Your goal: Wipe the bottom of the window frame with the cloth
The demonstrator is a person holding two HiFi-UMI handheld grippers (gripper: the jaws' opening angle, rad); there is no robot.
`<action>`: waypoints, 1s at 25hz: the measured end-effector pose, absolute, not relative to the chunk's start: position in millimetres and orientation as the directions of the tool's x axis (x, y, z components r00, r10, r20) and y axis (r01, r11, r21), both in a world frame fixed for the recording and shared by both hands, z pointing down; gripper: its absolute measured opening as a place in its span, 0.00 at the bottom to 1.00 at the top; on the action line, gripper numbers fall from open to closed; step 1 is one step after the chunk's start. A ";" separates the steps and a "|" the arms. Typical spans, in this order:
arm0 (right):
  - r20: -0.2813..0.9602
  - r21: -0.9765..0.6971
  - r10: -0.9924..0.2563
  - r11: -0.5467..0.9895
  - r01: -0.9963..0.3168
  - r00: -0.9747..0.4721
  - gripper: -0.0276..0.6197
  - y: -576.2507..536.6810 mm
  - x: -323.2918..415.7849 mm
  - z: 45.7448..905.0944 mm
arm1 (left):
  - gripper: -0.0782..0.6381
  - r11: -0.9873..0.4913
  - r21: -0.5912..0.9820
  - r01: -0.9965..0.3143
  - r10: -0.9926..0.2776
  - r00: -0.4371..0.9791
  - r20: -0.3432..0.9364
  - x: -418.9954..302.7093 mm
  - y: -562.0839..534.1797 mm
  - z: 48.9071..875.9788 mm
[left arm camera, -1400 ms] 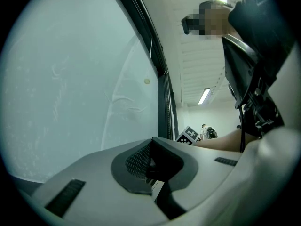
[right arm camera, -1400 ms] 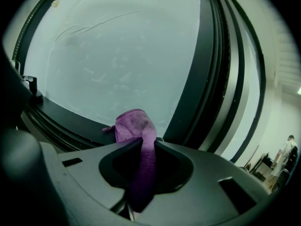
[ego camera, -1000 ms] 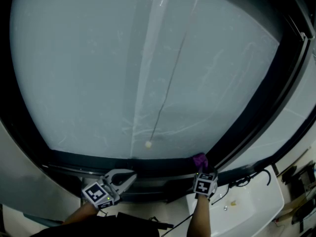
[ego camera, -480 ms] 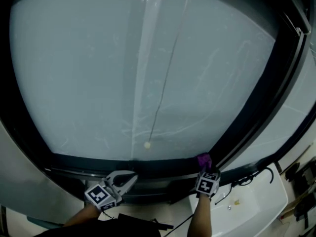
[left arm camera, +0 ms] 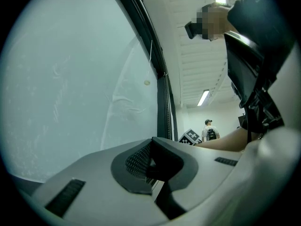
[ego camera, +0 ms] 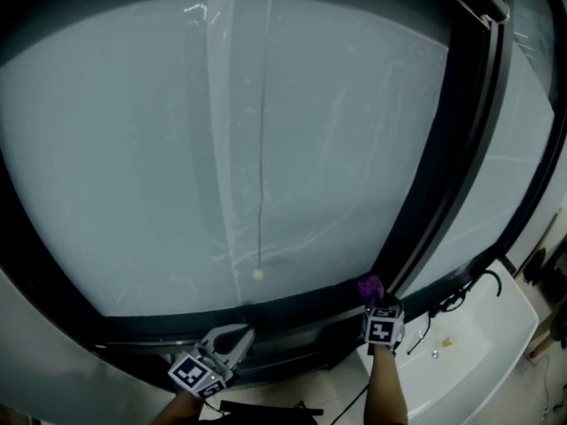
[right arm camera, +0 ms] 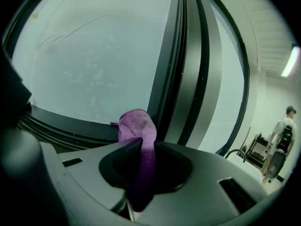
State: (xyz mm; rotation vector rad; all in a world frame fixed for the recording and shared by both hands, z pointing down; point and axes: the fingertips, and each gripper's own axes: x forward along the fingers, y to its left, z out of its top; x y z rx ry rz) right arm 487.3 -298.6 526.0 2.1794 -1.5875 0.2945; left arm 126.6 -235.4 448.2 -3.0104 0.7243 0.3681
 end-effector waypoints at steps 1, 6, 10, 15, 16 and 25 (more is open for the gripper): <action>0.410 0.208 -0.855 -0.252 -0.945 0.319 0.16 -295.7 484.4 526.5 | 0.11 -0.895 0.035 -0.445 -0.440 0.867 -0.233 126.3 -235.0 446.9; 0.387 0.200 -0.880 -0.213 -0.956 0.277 0.16 -285.0 466.1 529.9 | 0.11 -0.902 0.033 -0.430 -0.425 0.873 -0.238 126.3 -236.0 444.5; 0.388 0.198 -0.884 -0.197 -0.960 0.261 0.16 -276.6 456.5 534.4 | 0.11 -0.895 0.015 -0.446 -0.437 0.870 -0.227 125.2 -239.4 449.0; 0.392 0.182 -0.889 -0.177 -0.967 0.236 0.16 -268.4 444.3 539.3 | 0.11 -0.907 0.011 -0.420 -0.414 0.890 -0.190 129.0 -232.9 447.4; 0.391 0.180 -0.891 -0.173 -0.968 0.232 0.16 -267.1 442.1 539.6 | 0.11 -0.908 0.010 -0.418 -0.413 0.892 -0.186 129.1 -232.8 447.8; 0.315 0.121 -0.930 -0.157 -0.980 0.188 0.16 -234.7 425.9 529.9 | 0.11 -0.908 0.004 -0.418 -0.410 0.888 -0.210 128.1 -235.2 448.4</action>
